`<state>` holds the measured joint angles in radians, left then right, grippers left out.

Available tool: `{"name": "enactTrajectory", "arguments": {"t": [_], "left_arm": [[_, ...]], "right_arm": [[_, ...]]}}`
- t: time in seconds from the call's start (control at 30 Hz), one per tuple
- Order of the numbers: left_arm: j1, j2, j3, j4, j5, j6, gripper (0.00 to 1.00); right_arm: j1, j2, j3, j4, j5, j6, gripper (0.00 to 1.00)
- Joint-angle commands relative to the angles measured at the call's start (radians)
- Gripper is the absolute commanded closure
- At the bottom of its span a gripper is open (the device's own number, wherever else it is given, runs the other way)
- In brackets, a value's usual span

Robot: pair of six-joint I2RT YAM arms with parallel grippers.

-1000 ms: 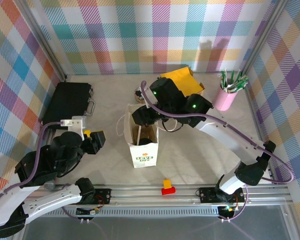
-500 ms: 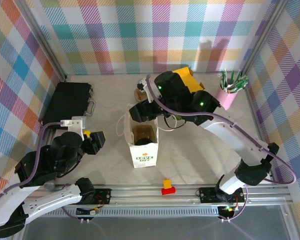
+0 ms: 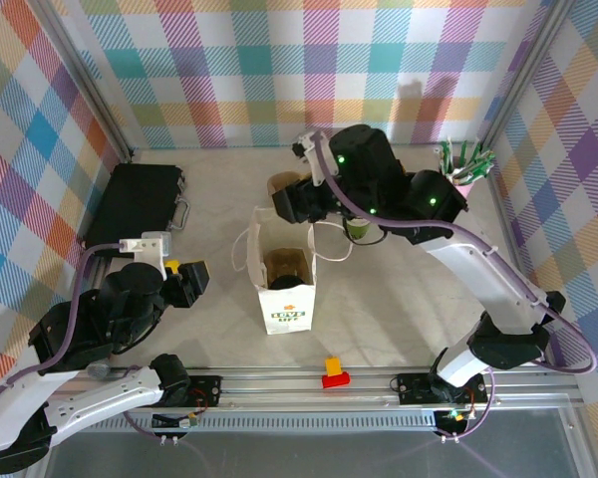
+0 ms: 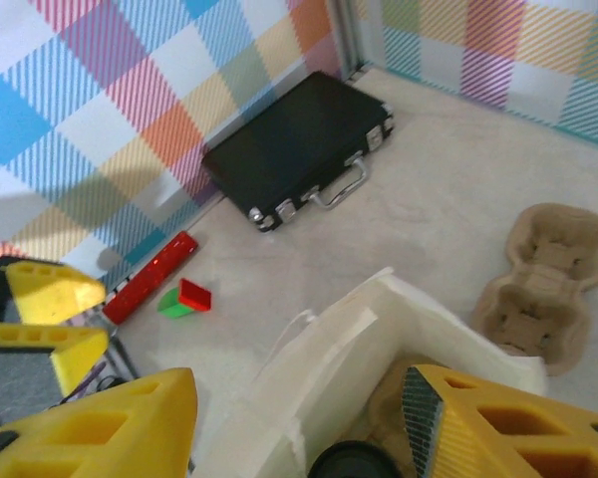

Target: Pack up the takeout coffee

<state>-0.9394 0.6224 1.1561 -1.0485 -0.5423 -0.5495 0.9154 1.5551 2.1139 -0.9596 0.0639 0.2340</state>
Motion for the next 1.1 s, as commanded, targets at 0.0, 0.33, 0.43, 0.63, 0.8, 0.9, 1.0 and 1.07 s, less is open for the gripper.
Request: {"name": "enactTrajectory", "arguments": {"t": [0.0, 0.33, 0.43, 0.63, 0.8, 0.9, 1.0, 1.07], "left_arm": [[0.008, 0.006, 0.026, -0.016, -0.025, 0.007, 0.41], [0.008, 0.022, 0.05, -0.027, -0.044, 0.008, 0.41], [0.008, 0.02, 0.044, -0.026, -0.052, 0.008, 0.41], [0.007, 0.032, 0.037, -0.004, -0.059, 0.024, 0.41], [0.008, 0.043, 0.02, 0.035, -0.04, 0.03, 0.41], [0.008, 0.052, 0.008, 0.052, -0.032, 0.032, 0.41], [0.008, 0.065, 0.005, 0.068, -0.028, 0.041, 0.41], [0.008, 0.074, 0.008, 0.073, -0.03, 0.047, 0.41]], "right_arm": [[-0.088, 0.009, 0.059, -0.029, 0.042, -0.011, 0.41], [-0.393, 0.059, 0.093, -0.005, -0.006, 0.002, 0.39], [-0.466, 0.109, 0.11, 0.006, -0.01, -0.003, 0.39], [-0.565, 0.268, 0.193, 0.029, 0.021, -0.038, 0.39], [-0.629, 0.434, 0.272, 0.045, 0.033, -0.045, 0.39], [-0.656, 0.528, 0.31, 0.059, 0.056, -0.048, 0.38], [-0.681, 0.605, 0.326, 0.086, 0.061, -0.044, 0.38], [-0.695, 0.656, 0.33, 0.106, 0.056, -0.045, 0.38]]}}
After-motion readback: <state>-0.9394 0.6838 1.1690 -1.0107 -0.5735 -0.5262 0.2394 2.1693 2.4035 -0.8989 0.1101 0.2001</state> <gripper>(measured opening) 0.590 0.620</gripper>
